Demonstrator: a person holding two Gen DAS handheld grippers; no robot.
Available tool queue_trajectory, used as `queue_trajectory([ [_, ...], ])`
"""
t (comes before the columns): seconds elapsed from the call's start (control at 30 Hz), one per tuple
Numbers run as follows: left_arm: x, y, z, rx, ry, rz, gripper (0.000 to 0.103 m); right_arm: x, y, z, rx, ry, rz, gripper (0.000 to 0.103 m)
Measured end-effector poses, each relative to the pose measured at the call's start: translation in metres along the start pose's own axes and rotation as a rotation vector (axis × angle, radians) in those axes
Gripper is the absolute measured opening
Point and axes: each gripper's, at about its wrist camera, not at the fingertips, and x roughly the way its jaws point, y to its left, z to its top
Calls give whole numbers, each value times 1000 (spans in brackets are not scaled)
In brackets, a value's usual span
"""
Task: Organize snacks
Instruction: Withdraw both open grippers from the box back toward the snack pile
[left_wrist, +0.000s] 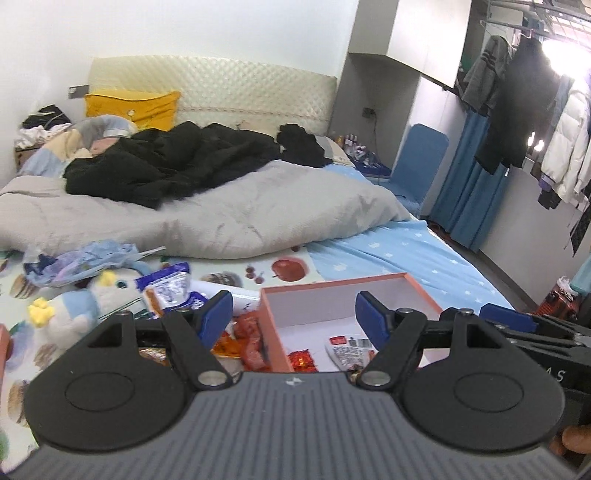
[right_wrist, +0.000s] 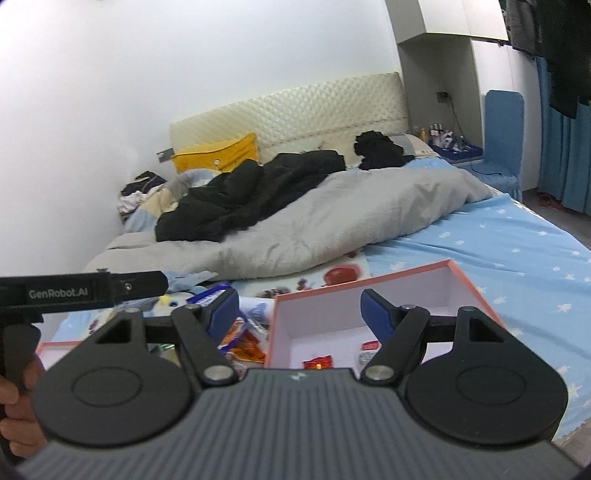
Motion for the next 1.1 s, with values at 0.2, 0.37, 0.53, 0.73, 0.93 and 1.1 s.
queue_trajectory([
  [0.2,-29,21,-20,-26,-10,33,77,-6,24,-11,-20,1,44,75],
  [0.37,-45,40,-37,-47,-11,66,77,-10,47,-23,-42,9,84,75],
  [0.53,-59,59,-54,-80,-6,98,77,-12,67,-35,-53,19,116,75],
  [0.73,-72,78,-75,-109,3,135,78,-13,85,-52,-48,22,185,75],
  [0.93,-82,89,-98,-104,16,175,78,-19,100,-67,-48,17,203,77],
  [1.1,-85,99,-115,-131,26,196,78,-16,109,-84,-82,69,195,77],
])
